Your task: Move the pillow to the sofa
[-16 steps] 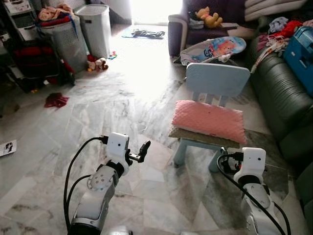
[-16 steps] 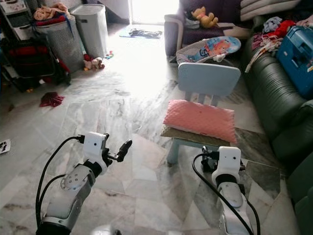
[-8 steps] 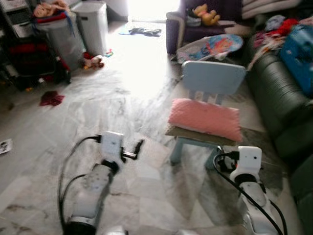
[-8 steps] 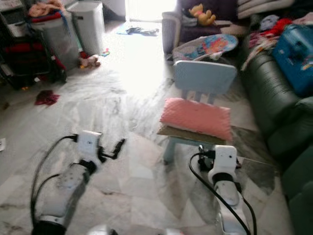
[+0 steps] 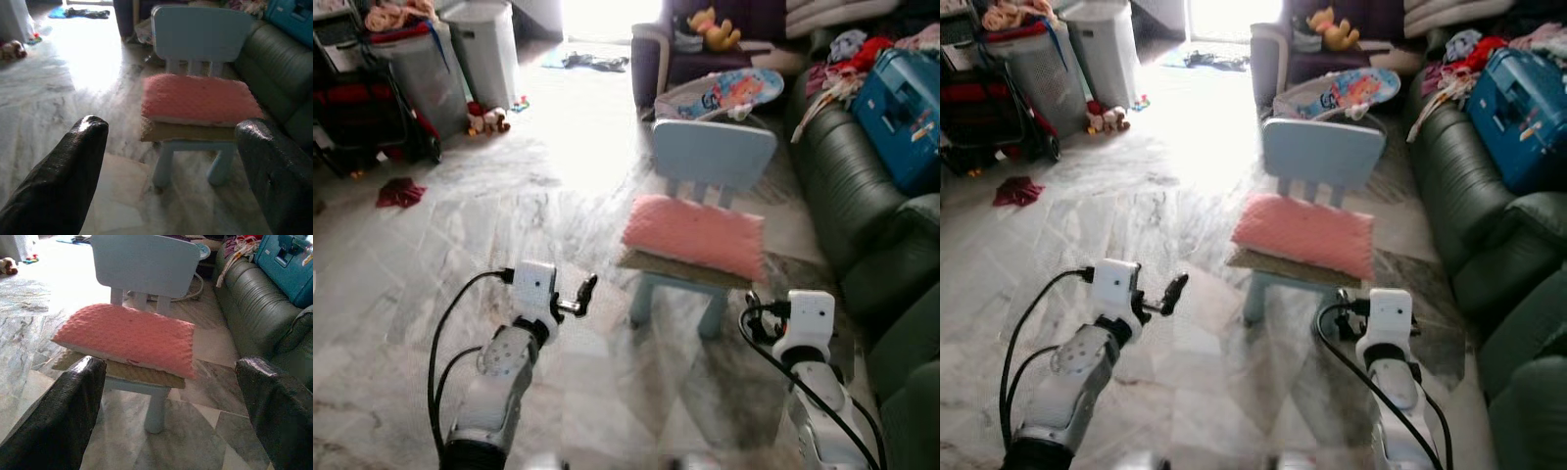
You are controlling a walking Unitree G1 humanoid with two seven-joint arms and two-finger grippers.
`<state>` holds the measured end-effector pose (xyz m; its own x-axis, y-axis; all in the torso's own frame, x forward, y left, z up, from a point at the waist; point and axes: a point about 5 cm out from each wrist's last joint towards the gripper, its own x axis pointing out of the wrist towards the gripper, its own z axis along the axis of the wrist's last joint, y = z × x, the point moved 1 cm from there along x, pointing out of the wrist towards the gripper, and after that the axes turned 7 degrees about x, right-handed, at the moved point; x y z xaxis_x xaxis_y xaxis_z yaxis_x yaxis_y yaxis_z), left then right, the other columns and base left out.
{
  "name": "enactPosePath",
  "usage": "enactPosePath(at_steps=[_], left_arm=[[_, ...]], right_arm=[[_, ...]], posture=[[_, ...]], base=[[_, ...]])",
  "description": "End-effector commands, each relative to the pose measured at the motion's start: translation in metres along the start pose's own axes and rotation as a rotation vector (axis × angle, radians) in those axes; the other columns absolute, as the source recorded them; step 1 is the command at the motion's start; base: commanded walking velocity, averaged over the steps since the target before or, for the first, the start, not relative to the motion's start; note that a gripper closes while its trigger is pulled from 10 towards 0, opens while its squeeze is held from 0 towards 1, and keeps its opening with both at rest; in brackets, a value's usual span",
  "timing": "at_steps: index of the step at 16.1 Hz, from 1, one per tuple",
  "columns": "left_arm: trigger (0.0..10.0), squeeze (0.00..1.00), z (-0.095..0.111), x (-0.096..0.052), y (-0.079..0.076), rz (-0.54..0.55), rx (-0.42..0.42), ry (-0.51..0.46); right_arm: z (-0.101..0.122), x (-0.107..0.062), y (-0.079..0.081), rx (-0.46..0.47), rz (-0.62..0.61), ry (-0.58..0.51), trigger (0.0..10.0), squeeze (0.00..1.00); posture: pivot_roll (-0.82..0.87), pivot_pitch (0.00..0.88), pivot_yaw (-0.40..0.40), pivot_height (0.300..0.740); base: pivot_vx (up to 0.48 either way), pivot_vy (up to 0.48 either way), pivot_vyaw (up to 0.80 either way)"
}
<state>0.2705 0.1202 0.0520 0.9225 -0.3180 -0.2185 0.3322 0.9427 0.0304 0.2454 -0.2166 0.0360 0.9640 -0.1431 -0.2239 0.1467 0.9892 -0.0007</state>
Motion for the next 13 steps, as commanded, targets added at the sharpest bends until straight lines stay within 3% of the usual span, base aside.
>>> enactPosePath(at_steps=[1,3,8,9,10,11,13], left_arm=[[10.0,0.00,0.002,0.003,-0.006,-0.018,0.001,-0.005],[10.0,0.00,0.002,0.004,-0.004,-0.006,0.006,0.000],[10.0,0.00,0.006,0.006,0.005,0.112,-0.075,-0.020],[10.0,0.00,0.007,0.005,0.007,0.118,-0.069,-0.027],[10.0,0.00,0.008,0.005,0.005,0.057,-0.097,-0.051],[10.0,0.00,0.007,0.005,0.011,0.096,-0.029,-0.041],[10.0,0.00,0.006,0.005,0.014,0.122,0.007,-0.033]], right_arm=[[0.000,-0.001,-0.008,-0.013,-0.022,0.001,10.0,0.00],[0.001,-0.001,-0.009,-0.017,-0.030,-0.002,10.0,0.00],[0.001,-0.001,-0.011,-0.021,-0.034,-0.005,10.0,0.00],[0.001,-0.001,-0.010,-0.018,-0.032,-0.005,10.0,0.00],[0.001,-0.001,-0.010,-0.016,-0.030,-0.005,10.0,0.00],[0.002,0.000,-0.010,-0.011,-0.026,-0.006,10.0,0.00],[0.003,0.002,-0.010,-0.008,-0.020,-0.006,10.0,0.00]], posture=[[-0.03,0.000,0.000,0.740],[-0.03,0.000,-0.001,0.740],[-0.03,0.000,-0.001,0.740],[-0.03,0.000,-0.001,0.740],[-0.03,0.000,-0.001,0.740],[-0.03,0.000,-0.002,0.740],[-0.03,0.000,-0.008,0.740]], base=[[0.000,-0.431,0.00],[0.000,-0.411,0.00],[0.000,0.000,0.00],[0.000,0.000,0.00],[0.000,0.000,0.00],[0.000,0.000,0.00],[0.000,0.000,0.00]])
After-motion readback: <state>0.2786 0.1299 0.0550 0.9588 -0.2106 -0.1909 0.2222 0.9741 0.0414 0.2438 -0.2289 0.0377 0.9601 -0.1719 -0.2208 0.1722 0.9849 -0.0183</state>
